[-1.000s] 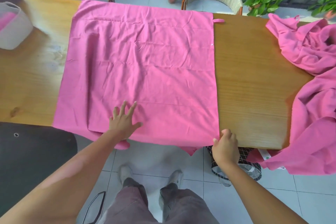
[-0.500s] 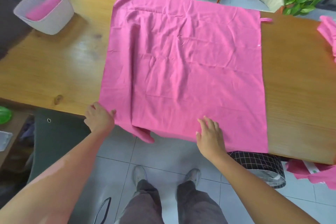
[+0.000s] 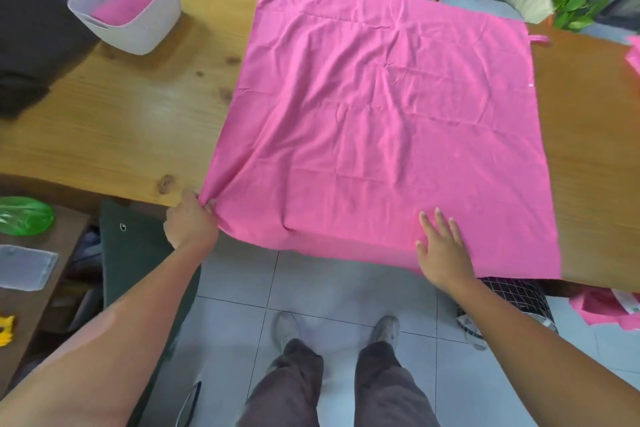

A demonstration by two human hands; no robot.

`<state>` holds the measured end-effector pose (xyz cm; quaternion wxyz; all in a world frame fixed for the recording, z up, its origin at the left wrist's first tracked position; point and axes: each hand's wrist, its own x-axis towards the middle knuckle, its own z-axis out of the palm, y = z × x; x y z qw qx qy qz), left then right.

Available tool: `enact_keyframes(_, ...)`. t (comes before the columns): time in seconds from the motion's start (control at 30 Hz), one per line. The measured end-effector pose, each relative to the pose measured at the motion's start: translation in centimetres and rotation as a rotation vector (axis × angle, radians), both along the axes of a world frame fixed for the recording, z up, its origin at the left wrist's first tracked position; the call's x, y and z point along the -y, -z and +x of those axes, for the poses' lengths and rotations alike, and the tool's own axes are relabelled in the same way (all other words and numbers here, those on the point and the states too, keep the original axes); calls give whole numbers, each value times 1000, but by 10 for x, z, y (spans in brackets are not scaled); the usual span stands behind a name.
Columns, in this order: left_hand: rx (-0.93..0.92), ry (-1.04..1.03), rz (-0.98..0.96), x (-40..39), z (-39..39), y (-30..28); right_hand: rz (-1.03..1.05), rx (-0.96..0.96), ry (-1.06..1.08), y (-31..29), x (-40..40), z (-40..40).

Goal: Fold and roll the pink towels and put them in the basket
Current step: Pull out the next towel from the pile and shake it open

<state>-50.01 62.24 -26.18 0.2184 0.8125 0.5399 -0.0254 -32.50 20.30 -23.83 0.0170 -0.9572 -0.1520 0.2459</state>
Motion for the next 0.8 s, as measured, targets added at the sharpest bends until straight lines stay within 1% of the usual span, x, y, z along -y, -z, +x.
enact_keyframes(0.07,-11,-21,3,-14,-11,5,-12,-27,12,-2,-2,1)
enact_keyframes(0.13,-20,2,1,-23,-19,12,-33,-47,17,-4,-3,3)
enact_keyframes(0.17,5,3,-14,-26,-22,14,-45,-55,17,-5,-4,3)
enact_keyframes(0.23,151,-39,-71,-26,-26,19,-62,-58,24,-5,-6,3)
enact_keyframes(0.33,393,-171,-153,-18,-31,24,-84,-36,67,-6,-16,-3)
enact_keyframes(0.4,502,-231,-218,-11,-34,28,-69,9,125,-4,-27,-11)
enact_keyframes(0.47,582,-314,-248,-6,-35,36,-13,95,185,-2,-38,-21)
enact_keyframes(0.53,556,-325,-287,-5,-38,49,22,154,192,3,-45,-33)
enact_keyframes(0.7,246,-95,-557,-5,-48,80,-17,185,127,17,-40,-51)
enact_keyframes(0.8,146,-17,-667,-3,-52,96,-17,185,96,22,-33,-52)
